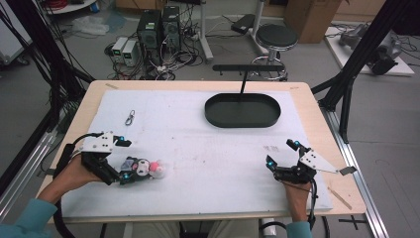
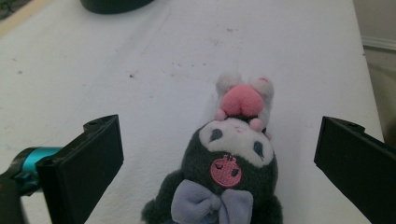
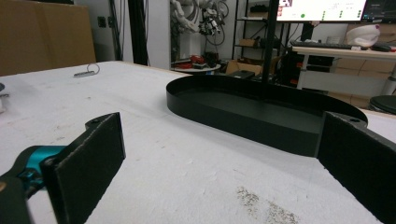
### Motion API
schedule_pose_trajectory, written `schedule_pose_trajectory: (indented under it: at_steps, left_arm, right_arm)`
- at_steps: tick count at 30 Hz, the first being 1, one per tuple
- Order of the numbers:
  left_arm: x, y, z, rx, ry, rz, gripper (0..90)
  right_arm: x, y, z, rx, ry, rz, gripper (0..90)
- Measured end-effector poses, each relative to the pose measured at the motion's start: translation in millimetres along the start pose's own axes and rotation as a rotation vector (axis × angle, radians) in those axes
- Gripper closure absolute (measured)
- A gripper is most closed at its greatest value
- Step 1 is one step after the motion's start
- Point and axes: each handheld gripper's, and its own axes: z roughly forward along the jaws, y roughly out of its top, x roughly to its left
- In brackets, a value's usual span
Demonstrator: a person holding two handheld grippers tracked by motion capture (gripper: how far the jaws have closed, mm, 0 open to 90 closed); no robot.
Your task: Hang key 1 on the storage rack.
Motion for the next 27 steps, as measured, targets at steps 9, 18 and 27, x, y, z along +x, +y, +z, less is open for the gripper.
schedule_pose_trajectory:
  at_steps: [9, 18, 27]
  left_arm:
    - [3.9, 6.5, 14.8, 0.101, -0.042, 0.004, 1.7]
    - [4.4, 4.4, 26.7, 0.160, -0.068, 0.000, 1.7]
    - [5.2, 0.9, 37.4, 0.236, -0.096, -0.008, 1.7]
  right_arm:
    - [-0.1, 0.0, 0.0, -0.001, 0.000, -0.003, 0.8]
    - [0.0, 0.0, -0.1, 0.001, 0.002, 0.001, 0.8]
    - [-0.2, 0.0, 0.0, 0.000, 0.001, 0.001, 0.7]
